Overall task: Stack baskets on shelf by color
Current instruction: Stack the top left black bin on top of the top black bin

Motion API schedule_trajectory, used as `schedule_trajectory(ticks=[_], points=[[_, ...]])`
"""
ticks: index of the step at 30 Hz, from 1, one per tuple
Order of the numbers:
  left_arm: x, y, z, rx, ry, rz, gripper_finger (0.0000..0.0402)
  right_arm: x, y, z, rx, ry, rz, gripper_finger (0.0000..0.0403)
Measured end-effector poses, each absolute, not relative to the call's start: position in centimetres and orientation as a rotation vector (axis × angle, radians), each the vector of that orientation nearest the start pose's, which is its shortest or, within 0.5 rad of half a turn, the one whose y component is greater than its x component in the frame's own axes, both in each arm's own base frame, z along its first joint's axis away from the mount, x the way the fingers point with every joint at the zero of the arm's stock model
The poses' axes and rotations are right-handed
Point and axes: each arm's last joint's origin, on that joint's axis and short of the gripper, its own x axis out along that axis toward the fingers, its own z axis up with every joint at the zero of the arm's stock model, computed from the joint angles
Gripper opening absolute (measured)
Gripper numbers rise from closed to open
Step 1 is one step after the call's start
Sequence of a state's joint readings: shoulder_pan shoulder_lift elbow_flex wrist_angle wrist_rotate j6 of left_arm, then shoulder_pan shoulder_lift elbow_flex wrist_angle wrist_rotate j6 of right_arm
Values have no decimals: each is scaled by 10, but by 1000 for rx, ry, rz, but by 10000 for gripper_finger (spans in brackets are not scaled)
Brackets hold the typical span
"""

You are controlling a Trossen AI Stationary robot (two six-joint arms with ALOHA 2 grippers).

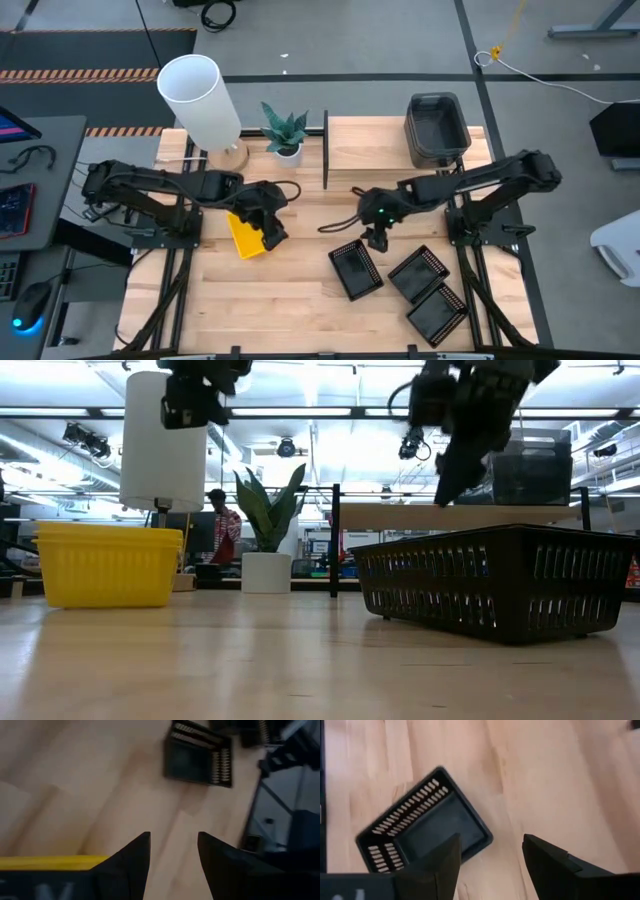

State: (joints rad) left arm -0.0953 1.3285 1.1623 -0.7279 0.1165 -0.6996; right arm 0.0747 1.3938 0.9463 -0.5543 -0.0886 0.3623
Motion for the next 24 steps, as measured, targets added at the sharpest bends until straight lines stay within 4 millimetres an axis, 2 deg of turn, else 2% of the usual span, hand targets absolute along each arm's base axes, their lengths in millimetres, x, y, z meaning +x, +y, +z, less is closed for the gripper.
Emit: schedule_trajectory(ticks=[5,11,15,24], points=[[263,-43,306,-750,980,8,172,290,26,212,280,1071,22,213],[258,-55,308,-797,1024,-72,172,317,31,209,90,1070,136,213],[251,-59,315,-817,1013,-96,172,332,33,198,20,1096,201,213],[239,-63,327,-879,984,-106,172,339,50,175,-46,1167,289,211]])
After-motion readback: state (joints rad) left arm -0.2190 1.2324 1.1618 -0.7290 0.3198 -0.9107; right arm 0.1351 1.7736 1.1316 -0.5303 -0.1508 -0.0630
